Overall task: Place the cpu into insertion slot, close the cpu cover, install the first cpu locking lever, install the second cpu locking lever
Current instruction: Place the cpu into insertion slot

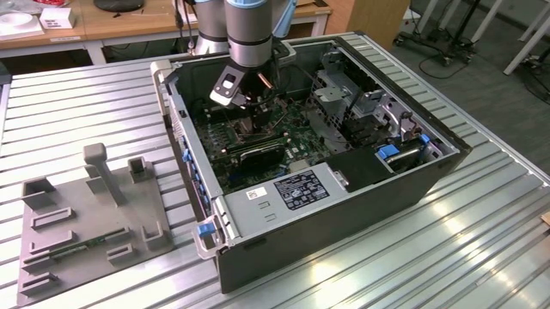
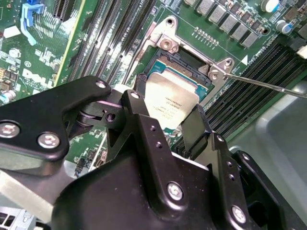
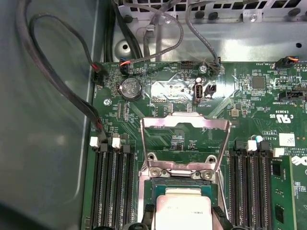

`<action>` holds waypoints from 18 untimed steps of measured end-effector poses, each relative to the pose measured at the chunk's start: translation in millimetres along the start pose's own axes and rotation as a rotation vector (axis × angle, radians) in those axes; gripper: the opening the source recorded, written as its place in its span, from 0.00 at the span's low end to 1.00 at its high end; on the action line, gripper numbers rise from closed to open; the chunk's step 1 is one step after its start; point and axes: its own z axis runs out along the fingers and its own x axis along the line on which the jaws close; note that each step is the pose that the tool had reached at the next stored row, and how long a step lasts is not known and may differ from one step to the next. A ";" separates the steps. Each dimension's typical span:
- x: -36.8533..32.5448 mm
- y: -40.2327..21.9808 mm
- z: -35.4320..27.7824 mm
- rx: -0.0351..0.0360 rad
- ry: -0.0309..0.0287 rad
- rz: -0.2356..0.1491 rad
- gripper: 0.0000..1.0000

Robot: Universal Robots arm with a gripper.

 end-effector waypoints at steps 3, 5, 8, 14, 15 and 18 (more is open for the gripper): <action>0.0 -0.5 1.3 0.0000 0.0000 0.000 0.54; -0.1 -0.7 1.7 0.0002 -0.0002 0.000 0.54; 0.0 -1.1 2.9 0.0000 0.0000 0.000 0.54; 0.0 -2.3 5.3 -0.0001 0.0001 0.000 0.54; 0.0 -2.4 5.7 0.0000 0.0000 0.000 0.54; -0.1 -2.5 6.0 0.0002 -0.0006 0.004 0.54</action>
